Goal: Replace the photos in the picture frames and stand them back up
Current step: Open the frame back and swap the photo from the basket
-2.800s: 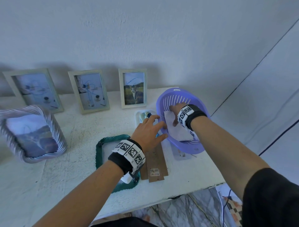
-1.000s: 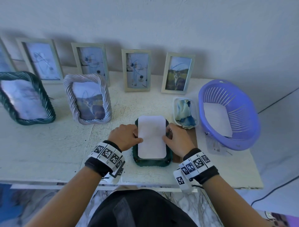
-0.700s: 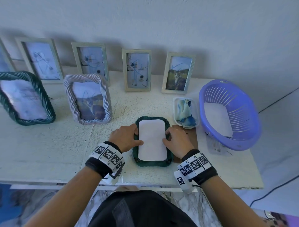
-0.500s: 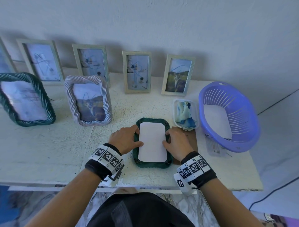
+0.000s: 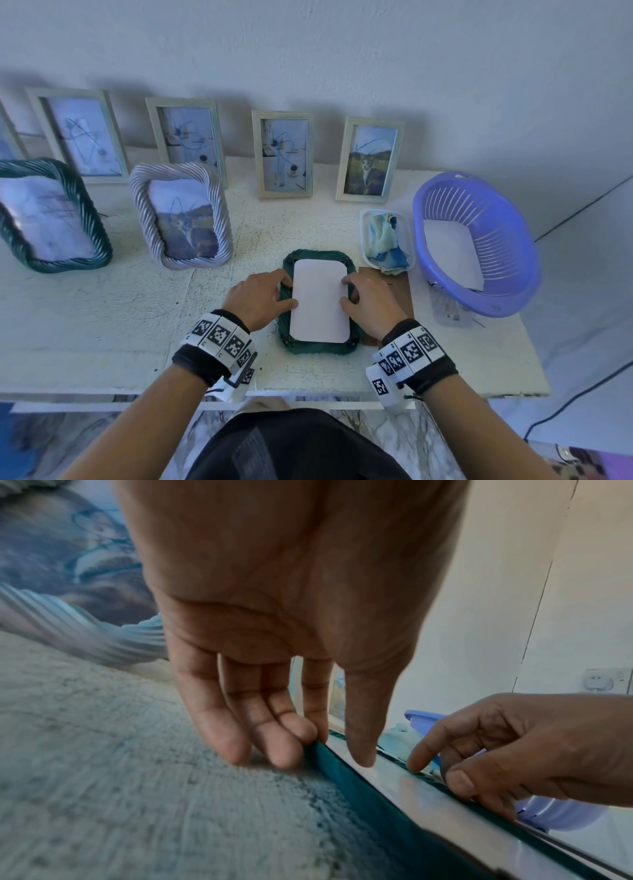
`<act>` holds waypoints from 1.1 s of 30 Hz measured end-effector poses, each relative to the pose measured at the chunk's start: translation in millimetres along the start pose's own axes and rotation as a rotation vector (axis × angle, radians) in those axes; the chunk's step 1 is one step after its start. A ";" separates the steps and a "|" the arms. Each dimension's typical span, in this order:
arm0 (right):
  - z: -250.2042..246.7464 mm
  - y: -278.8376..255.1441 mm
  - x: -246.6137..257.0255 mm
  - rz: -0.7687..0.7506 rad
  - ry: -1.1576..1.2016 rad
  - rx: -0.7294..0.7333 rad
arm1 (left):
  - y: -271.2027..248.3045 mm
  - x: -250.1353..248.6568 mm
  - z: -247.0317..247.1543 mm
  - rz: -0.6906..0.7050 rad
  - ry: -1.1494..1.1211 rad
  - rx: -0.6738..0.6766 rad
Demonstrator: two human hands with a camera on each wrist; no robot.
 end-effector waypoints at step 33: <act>-14.2 -69.0 -75.1 0.509 -0.122 -0.079 | -6.9 12.8 10.2 0.074 -0.201 -0.012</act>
Point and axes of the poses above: each hand's wrist, its own y-axis towards the middle knuckle, its own z-axis out of the palm, x = y × z, the point moved 10 cm from there along y, towards the middle knuckle, and after that the axes turned 12 degrees about x, right-handed, at the moved point
